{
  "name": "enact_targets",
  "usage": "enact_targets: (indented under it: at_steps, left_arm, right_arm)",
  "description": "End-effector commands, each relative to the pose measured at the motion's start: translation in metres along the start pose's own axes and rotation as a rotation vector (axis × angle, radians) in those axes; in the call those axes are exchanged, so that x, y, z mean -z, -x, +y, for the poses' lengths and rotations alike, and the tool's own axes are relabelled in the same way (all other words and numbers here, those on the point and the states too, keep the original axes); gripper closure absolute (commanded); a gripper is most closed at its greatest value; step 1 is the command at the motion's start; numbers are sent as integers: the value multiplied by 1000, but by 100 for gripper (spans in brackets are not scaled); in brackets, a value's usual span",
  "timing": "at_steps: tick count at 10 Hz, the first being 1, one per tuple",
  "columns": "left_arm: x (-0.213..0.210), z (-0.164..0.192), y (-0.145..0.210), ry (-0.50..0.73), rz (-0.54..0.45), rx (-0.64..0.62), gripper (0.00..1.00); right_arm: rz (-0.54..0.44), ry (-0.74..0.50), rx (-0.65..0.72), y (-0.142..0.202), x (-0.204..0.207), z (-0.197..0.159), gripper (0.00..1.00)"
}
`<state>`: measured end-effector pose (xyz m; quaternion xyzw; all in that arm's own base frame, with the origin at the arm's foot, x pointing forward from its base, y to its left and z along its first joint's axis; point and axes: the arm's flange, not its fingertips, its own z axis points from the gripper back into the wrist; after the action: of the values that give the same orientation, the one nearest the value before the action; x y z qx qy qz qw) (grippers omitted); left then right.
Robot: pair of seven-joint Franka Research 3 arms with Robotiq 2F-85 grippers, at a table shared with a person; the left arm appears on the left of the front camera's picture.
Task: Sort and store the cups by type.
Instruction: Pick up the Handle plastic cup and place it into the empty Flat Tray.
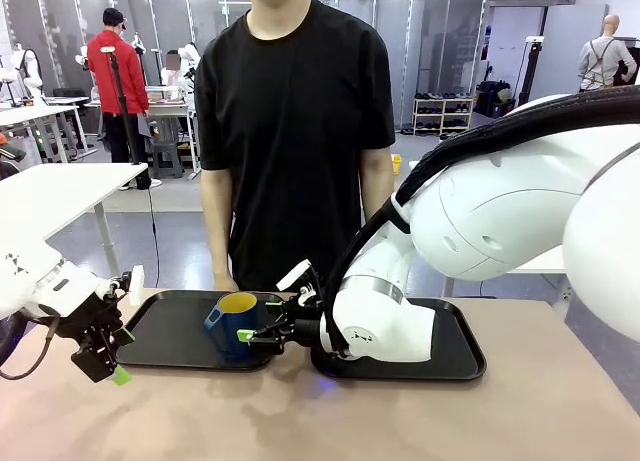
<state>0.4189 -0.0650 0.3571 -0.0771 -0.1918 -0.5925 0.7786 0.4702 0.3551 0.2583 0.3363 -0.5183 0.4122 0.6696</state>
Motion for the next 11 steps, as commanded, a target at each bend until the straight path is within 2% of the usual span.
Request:
enact_targets:
  at_steps: [1,7,9,11]
  left_arm:
    - [1,-4,3,-16,12,1,0]
    - [1,-4,3,-16,12,1,0]
    - [1,-4,3,-16,12,1,0]
    - [1,-4,3,-16,12,1,0]
  right_arm:
    - [15,8,-20,14,1,39,0]
    - [129,47,-14,10,-31,85,0]
    - [248,21,-44,-2,-59,107,0]
    - [371,-8,-85,-24,-110,123,0]
